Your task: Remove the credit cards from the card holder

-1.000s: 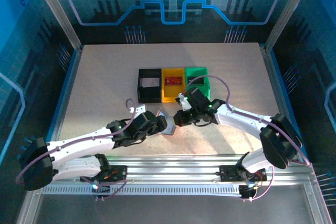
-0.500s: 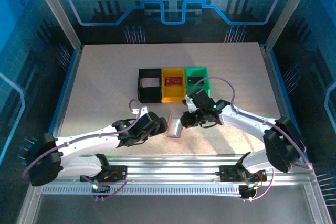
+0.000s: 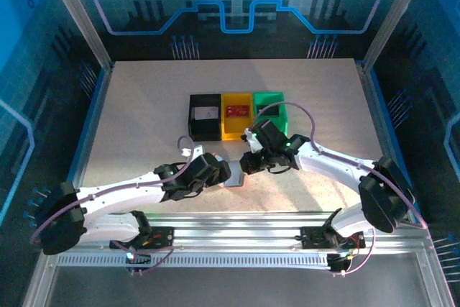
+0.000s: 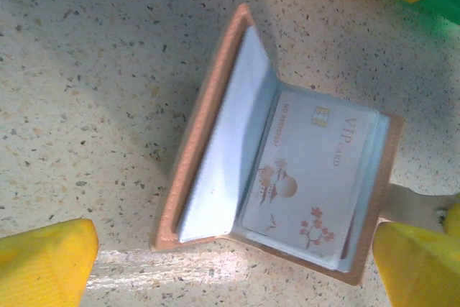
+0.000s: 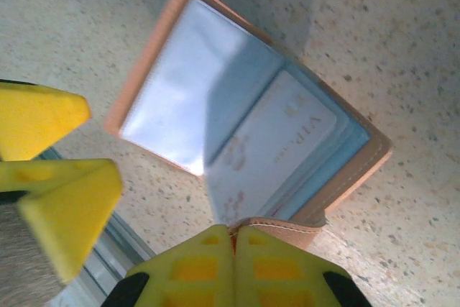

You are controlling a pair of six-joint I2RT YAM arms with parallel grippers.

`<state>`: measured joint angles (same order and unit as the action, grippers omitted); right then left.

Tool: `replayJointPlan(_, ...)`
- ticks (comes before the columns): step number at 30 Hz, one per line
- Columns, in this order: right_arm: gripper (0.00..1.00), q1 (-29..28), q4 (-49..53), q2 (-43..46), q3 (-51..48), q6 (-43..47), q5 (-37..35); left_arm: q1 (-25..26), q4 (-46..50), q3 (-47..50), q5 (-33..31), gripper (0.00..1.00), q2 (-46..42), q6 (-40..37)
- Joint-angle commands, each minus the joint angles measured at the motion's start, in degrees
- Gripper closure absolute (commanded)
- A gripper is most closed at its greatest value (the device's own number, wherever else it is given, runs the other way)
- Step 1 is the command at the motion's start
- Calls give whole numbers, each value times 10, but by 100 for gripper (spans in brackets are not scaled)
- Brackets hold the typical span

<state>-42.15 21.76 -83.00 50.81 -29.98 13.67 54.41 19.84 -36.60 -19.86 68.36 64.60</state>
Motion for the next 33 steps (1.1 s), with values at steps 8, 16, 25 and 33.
replayJointPlan(8, 100, 24, -28, -16, -51, 2, -5, 5, 32, -99, 13, 1, 116, 15)
replayJointPlan(16, 100, 25, -5, 7, -46, 14, -18, 3, 57, -149, 25, 2, 180, 17)
replayJointPlan(25, 100, 18, 38, 49, 1, 20, -2, 2, 30, -107, 17, 3, 118, 17)
replayJointPlan(33, 100, 13, 21, 32, 6, 15, 12, 6, 17, -89, 35, 2, 96, 11)
